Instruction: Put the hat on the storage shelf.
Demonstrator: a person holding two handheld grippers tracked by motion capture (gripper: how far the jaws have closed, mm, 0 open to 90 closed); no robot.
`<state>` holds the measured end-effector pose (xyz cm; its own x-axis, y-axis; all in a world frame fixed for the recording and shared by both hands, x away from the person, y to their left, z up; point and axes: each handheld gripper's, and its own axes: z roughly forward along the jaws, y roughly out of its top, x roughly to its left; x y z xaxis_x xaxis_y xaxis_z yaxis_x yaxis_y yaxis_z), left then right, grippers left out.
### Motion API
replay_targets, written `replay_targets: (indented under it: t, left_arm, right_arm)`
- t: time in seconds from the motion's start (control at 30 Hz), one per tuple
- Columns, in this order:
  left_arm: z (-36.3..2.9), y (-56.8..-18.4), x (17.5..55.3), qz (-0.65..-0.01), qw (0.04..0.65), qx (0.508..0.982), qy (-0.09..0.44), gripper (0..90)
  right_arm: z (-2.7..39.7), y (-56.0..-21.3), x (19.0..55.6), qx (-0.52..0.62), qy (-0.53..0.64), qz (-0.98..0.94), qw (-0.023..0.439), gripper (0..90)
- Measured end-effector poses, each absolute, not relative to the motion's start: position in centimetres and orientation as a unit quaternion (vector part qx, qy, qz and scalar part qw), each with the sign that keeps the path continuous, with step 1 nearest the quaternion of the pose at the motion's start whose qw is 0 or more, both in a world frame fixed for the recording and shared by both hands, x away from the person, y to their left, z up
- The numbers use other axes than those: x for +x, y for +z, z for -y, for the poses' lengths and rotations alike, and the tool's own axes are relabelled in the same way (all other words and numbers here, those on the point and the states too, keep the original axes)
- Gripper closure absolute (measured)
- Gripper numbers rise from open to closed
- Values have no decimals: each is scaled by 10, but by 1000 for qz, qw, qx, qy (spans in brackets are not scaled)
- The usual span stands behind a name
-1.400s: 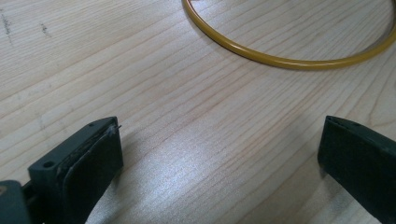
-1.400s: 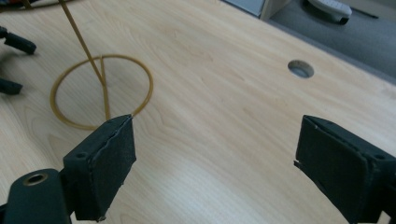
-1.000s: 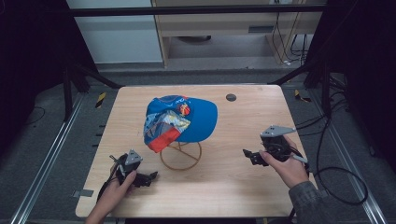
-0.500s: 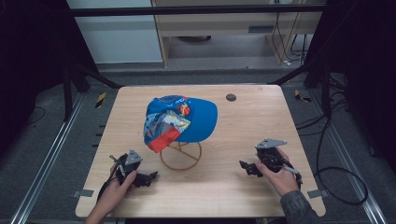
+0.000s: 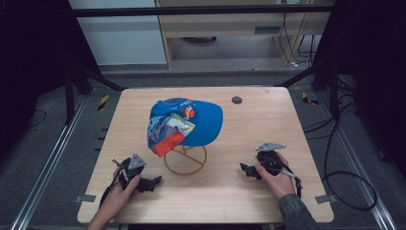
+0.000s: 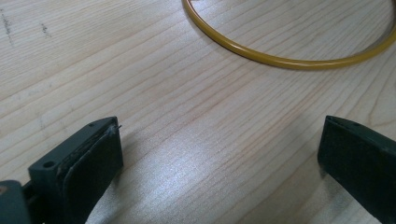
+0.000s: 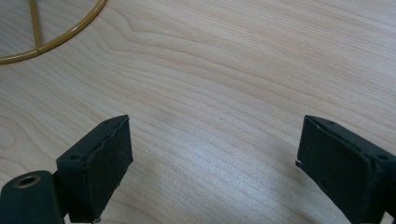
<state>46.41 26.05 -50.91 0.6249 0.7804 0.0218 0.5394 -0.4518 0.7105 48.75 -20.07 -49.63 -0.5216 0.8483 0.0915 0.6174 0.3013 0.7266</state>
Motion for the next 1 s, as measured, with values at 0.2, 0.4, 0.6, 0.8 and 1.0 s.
replay_targets:
  t: [0.2, 0.4, 0.6, 0.8, 1.0]
  left_arm:
    - [-260, -509, 464, -396, 343, 834, 176, 0]
    - [-260, -509, 464, -396, 343, 834, 176, 0]
    - [-260, -509, 464, -396, 343, 834, 176, 0]
    - [-260, -509, 464, -396, 343, 834, 176, 0]
    - [-260, -509, 464, -396, 343, 833, 176, 0]
  right_arm:
    - [201, -499, 488, 465, 365, -791, 156, 97]
    - [201, -504, 488, 469, 354, -793, 160, 92]
    - [200, -509, 487, 470, 359, -786, 181, 84]
    - [193, -512, 483, 466, 342, -790, 206, 61]
    - [194, -512, 475, 473, 340, -785, 211, 61]
